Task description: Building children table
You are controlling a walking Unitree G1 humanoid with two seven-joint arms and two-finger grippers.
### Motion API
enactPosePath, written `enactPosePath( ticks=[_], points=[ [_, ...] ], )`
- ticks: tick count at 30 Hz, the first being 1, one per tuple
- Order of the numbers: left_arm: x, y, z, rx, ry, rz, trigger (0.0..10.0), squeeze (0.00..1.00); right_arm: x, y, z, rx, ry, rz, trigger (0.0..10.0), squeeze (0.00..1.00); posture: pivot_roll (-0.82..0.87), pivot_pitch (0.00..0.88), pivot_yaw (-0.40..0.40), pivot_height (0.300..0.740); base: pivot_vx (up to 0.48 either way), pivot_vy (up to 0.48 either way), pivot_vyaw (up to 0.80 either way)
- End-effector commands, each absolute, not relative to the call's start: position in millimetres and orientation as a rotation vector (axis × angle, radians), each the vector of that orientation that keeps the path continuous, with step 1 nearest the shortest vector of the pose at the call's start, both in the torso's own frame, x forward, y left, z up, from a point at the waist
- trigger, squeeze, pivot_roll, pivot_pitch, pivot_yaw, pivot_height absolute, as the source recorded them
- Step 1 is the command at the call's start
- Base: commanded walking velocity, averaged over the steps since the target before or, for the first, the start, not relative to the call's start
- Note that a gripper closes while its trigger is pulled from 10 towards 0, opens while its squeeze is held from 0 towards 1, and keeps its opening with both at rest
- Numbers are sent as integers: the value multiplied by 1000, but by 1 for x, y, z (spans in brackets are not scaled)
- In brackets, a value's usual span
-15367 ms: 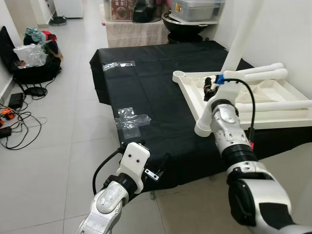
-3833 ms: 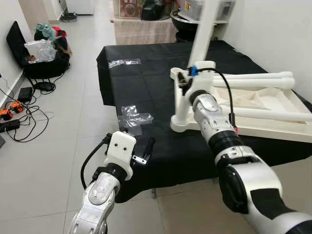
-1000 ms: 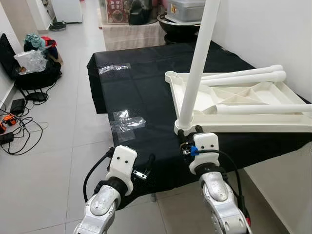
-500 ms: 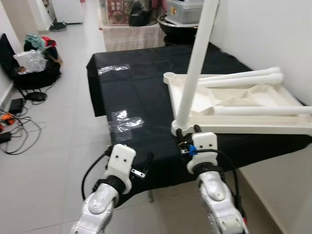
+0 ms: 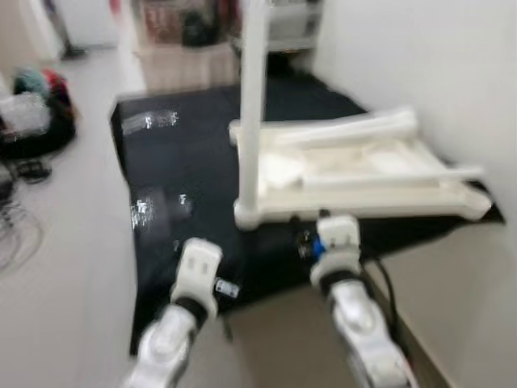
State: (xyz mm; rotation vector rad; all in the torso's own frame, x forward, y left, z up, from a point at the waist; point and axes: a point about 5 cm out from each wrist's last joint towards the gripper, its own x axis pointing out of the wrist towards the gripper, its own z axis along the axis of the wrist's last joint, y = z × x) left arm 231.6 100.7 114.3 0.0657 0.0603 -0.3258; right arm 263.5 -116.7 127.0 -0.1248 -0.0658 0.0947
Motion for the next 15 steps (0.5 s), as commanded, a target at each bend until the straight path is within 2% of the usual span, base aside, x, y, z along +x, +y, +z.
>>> enactPosePath(
  ticks=[1,15],
  points=[
    [231,95,114,45,64,-349,10000,0,263,-123,122,-125,-41,76,10000,0,-15,0,-37,740,304,-368,0],
    [234,95,114,36,61,-341,10000,0,268,-129,124,-79,-31,47,10000,0,-22,0,-38,740,338,-337,0]
  ],
)
